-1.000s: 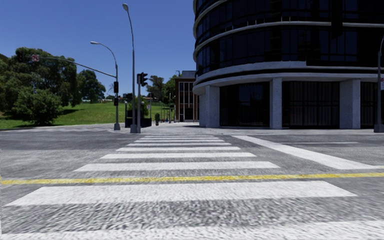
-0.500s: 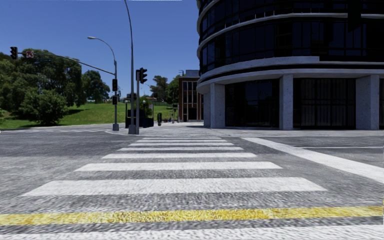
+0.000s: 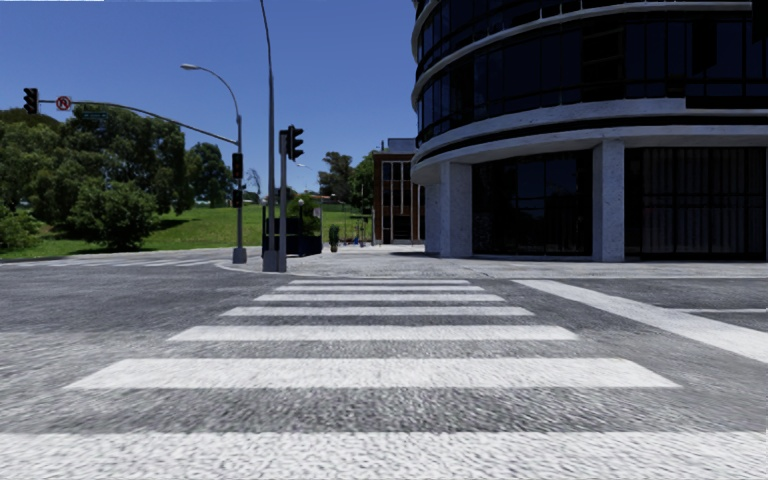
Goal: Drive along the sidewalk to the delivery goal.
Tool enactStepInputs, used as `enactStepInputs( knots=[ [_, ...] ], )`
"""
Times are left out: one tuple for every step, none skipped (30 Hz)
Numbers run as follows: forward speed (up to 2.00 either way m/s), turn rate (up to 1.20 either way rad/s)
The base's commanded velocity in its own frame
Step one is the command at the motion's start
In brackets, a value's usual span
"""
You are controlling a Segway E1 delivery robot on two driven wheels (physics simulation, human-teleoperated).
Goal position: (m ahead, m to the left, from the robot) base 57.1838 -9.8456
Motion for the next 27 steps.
enactStepInputs(
  knots=[
    [2.0,0.06],
    [2.0,0.0],
    [2.0,0.0],
    [2.0,0.0],
    [2.0,0.0],
    [2.0,0.0],
    [2.0,0.0],
    [2.0,0.0],
    [2.0,0.0],
    [2.0,0.0],
    [2.0,0.0],
    [2.0,0.0],
    [2.0,0.0],
    [2.0,0.0],
    [2.0,0.0],
    [2.0,0.0],
    [2.0,0.0],
    [2.0,0.0],
    [2.0,0.0],
    [2.0,0.0],
    [2.0,0.0],
    [2.0,0.0],
    [2.0,0.0],
    [2.0,0.0],
    [2.0,0.0],
    [2.0,0.0],
    [2.0,0.0]
  ],
)
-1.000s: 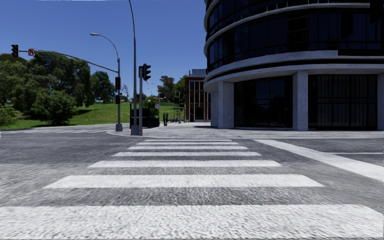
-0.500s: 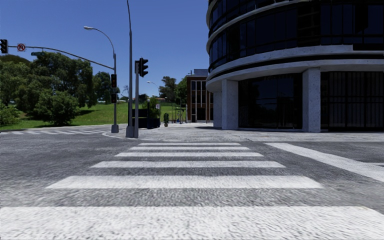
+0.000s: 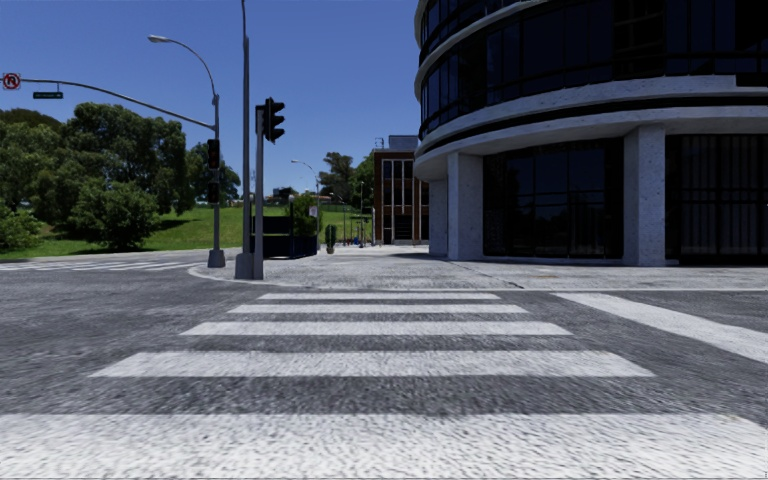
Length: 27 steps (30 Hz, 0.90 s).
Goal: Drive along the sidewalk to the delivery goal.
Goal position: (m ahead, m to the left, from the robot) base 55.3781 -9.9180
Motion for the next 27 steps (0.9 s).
enactStepInputs(
  knots=[
    [2.0,0.0],
    [2.0,0.0],
    [2.0,0.0],
    [2.0,0.0],
    [2.0,0.0],
    [2.0,0.0],
    [2.0,0.0],
    [2.0,0.0],
    [2.0,0.0],
    [2.0,0.0],
    [2.0,0.0],
    [2.0,0.0],
    [2.0,0.0],
    [2.0,0.0],
    [2.0,0.0],
    [2.0,0.0],
    [2.0,0.0],
    [2.0,0.0],
    [2.0,0.0],
    [2.0,0.0],
    [2.0,0.0],
    [2.0,0.0],
    [2.0,0.0],
    [2.0,0.0],
    [2.0,0.0],
    [2.0,0.0],
    [2.0,0.0]
  ],
)
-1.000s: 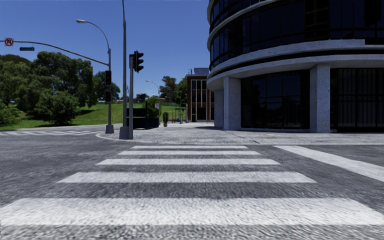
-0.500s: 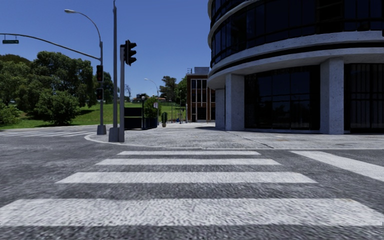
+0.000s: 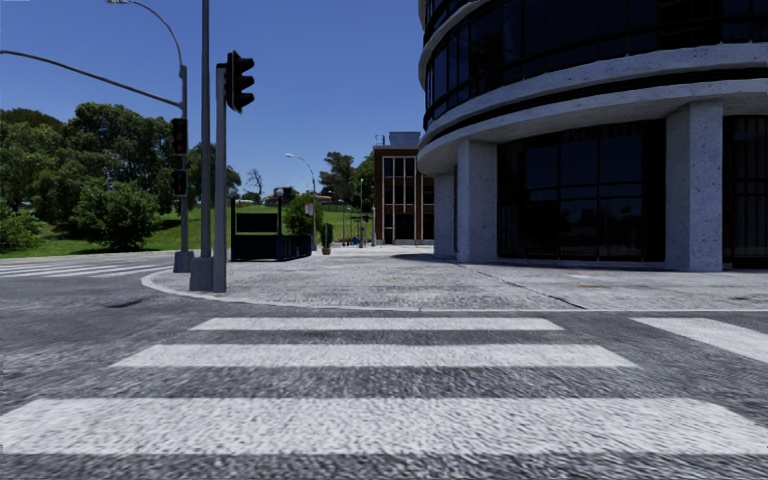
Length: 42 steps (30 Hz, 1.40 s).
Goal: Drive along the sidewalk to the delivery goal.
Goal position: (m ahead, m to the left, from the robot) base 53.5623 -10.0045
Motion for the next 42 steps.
enactStepInputs(
  knots=[
    [2.0,0.0],
    [2.0,0.0],
    [2.0,0.0],
    [2.0,0.0],
    [2.0,0.0],
    [2.0,0.0],
    [2.0,0.0],
    [2.0,0.0],
    [2.0,0.0],
    [2.0,0.0],
    [2.0,0.0],
    [2.0,0.0],
    [2.0,0.0],
    [2.0,0.0],
    [2.0,0.0],
    [2.0,0.0],
    [2.0,0.0],
    [2.0,0.0],
    [2.0,0.0],
    [2.0,0.0],
    [2.0,0.0],
    [2.0,0.0],
    [2.0,0.0],
    [2.0,0.0],
    [2.0,0.0],
    [2.0,0.0],
    [2.0,0.0],
    [2.0,0.0],
    [2.0,0.0],
    [2.0,0.0],
    [2.0,0.0],
    [2.0,0.0],
    [2.0,0.0],
    [2.0,0.0],
    [2.0,0.0],
    [2.0,0.0],
    [2.0,0.0],
    [2.0,0.0],
    [2.0,0.0],
    [2.0,0.0],
    [2.0,0.0],
    [2.0,0.0]
  ],
)
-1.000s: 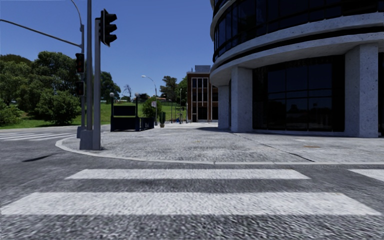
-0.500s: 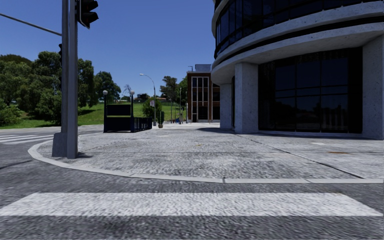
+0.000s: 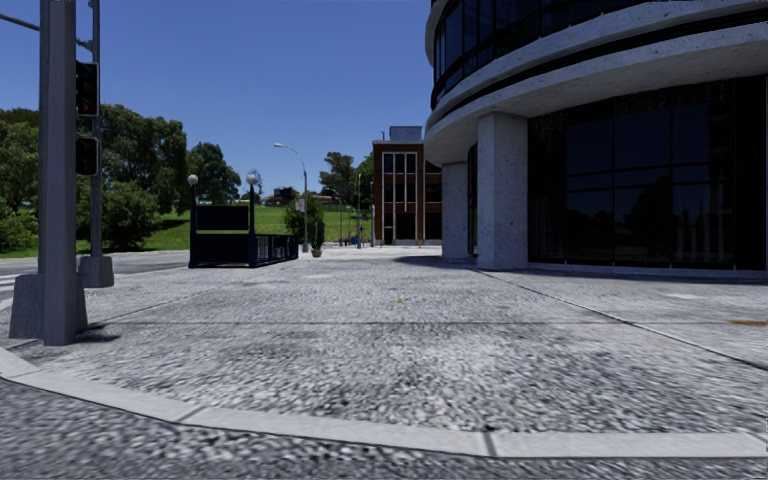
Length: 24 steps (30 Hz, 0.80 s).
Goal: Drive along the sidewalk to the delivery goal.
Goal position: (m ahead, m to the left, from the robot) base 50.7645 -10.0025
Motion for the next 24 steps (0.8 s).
enactStepInputs(
  knots=[
    [2.0,0.0],
    [2.0,0.0],
    [2.0,0.0],
    [2.0,0.0],
    [2.0,0.0],
    [2.0,0.0],
    [2.0,0.0],
    [2.0,0.0],
    [2.0,0.0],
    [2.0,0.0],
    [2.0,0.0],
    [2.0,0.0],
    [1.66,0.0],
    [1.62,0.0],
    [1.59,0.0],
    [1.57,0.0],
    [1.57,0.0],
    [1.57,0.0],
    [1.57,0.0],
    [1.57,0.0],
    [1.57,0.0],
    [1.57,0.0],
    [1.57,0.0],
    [1.57,0.0]
  ],
)
